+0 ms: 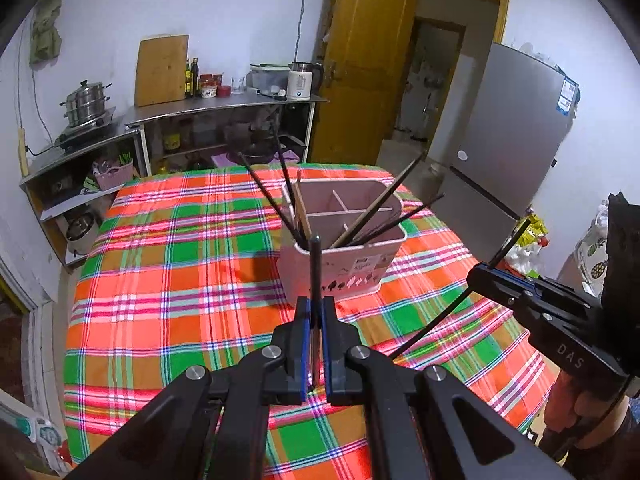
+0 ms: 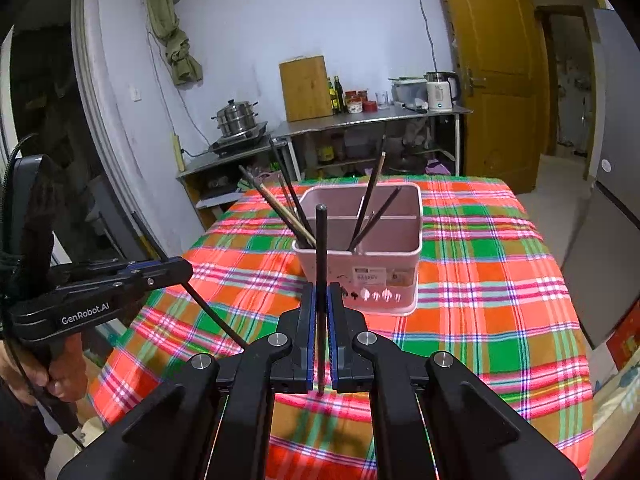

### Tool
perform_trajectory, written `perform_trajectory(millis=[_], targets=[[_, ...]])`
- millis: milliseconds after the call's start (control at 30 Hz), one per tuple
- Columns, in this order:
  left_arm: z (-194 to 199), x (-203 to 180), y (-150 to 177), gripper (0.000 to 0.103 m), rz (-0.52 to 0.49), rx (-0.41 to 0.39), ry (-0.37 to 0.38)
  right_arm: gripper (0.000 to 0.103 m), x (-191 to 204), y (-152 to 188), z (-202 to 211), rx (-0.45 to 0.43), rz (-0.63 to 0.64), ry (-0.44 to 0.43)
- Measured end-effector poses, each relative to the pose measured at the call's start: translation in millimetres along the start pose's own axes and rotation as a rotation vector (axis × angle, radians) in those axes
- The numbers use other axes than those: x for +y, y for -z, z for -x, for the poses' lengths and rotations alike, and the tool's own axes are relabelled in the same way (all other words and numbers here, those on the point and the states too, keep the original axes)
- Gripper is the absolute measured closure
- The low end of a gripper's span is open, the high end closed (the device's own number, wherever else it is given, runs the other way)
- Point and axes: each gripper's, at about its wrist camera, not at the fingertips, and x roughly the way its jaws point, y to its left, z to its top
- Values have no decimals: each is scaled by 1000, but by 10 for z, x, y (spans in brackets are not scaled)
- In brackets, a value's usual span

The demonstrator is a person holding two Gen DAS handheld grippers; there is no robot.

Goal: Organize utensils
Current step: 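Lift both held chopsticks and carry them over the pink basket, then lower both chopsticks into the basket and open both grippers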

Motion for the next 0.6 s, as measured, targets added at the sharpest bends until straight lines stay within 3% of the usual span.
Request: perform_trajectory(millis=[600], targets=[[209,-115,-827,99,6,-150,50,98,15,-685,196,-179,11,6]])
